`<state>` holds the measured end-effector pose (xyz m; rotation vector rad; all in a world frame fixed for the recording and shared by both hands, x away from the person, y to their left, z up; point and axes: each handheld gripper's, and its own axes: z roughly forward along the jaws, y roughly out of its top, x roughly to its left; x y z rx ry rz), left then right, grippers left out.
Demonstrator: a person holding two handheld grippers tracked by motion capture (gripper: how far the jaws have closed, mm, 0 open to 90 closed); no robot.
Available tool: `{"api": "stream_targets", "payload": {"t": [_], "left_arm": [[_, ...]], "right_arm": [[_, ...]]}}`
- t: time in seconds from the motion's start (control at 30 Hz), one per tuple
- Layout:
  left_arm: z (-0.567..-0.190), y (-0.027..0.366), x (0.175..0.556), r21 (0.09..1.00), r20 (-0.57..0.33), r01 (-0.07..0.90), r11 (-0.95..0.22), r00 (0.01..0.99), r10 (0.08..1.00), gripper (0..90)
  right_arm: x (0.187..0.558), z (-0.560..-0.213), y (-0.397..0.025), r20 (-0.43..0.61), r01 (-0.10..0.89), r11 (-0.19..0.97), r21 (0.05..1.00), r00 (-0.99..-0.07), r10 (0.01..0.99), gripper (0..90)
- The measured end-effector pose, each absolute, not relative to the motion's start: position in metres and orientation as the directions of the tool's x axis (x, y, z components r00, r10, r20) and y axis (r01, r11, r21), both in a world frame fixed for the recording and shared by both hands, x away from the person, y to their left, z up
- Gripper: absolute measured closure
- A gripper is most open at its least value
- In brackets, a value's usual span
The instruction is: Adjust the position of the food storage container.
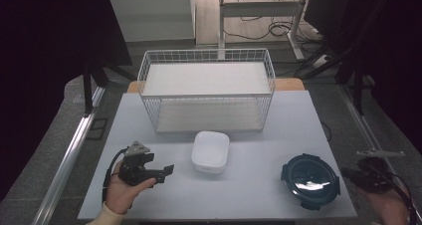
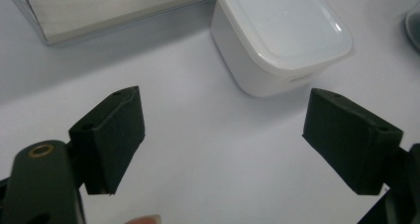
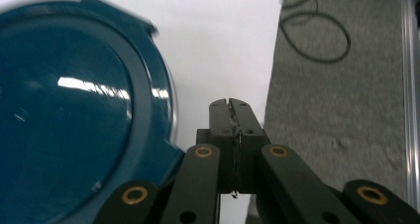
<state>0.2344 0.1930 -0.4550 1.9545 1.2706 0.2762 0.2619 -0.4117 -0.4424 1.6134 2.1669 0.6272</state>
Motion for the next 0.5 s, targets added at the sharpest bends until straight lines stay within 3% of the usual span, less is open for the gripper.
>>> {"api": "stream_targets", "payload": {"t": [0.5], "left_arm": [[-0.458,0.193,0.235,0.696,-0.213,0.687,-0.211,0.477,0.852,16.2]], "right_arm": [[0.266,-0.456,-0.407,-0.027,0.839,0.278,0.468,-0.301,0.953,88.9]]}}
